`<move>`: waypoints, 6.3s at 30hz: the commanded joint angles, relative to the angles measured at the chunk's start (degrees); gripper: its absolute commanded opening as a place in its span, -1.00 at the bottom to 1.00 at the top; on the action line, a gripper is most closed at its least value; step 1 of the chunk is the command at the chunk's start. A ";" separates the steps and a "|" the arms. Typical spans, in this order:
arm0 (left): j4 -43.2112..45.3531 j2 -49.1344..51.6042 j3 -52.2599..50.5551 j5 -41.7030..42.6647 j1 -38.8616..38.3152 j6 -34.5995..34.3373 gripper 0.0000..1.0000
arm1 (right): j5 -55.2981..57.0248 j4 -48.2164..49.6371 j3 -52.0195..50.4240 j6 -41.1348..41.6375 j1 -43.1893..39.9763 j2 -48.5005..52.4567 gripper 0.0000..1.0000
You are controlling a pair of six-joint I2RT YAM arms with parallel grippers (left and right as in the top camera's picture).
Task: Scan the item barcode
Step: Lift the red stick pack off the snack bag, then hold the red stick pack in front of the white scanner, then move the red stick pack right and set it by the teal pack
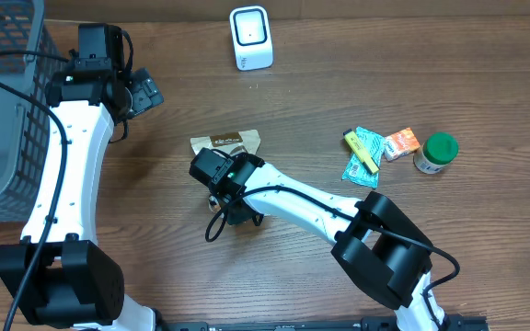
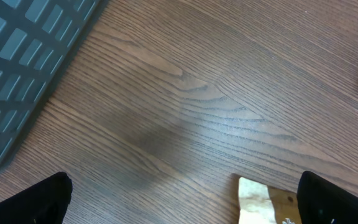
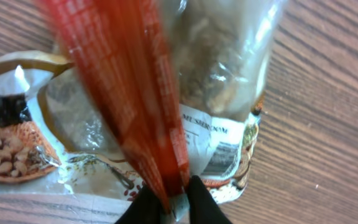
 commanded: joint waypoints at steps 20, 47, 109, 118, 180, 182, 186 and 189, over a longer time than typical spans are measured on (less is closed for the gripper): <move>0.04 -0.50 0.35 -0.13 0.11 1.25 1.00 | 10.97 -5.97 5.84 -9.07 -0.02 -9.53 -0.93; 0.04 -0.50 0.35 -0.13 0.09 1.25 1.00 | -48.00 -4.42 37.66 -22.51 -30.69 -7.45 -0.93; 0.04 -0.50 0.35 -0.13 0.09 1.22 1.00 | -74.84 55.39 37.68 28.52 -39.23 33.51 -0.93; 0.04 -0.50 0.35 -0.13 0.09 1.22 1.00 | -75.95 46.49 37.68 21.88 -39.12 21.09 -0.93; 0.04 -0.50 0.35 -0.13 0.09 1.25 1.00 | 7.17 -26.08 7.45 -7.04 -40.39 -0.92 -0.15; 0.04 -0.50 0.35 -0.13 0.09 1.25 1.00 | 5.44 -25.38 7.45 -7.06 -40.39 -0.92 -0.14; 0.04 -0.50 0.35 -0.13 0.09 1.22 1.00 | -0.50 -24.24 7.45 -7.10 -40.24 -0.92 -0.11; 0.04 -0.50 0.35 -0.13 0.09 1.25 1.00 | -4.35 -23.50 7.45 -7.30 -40.24 -0.92 -0.10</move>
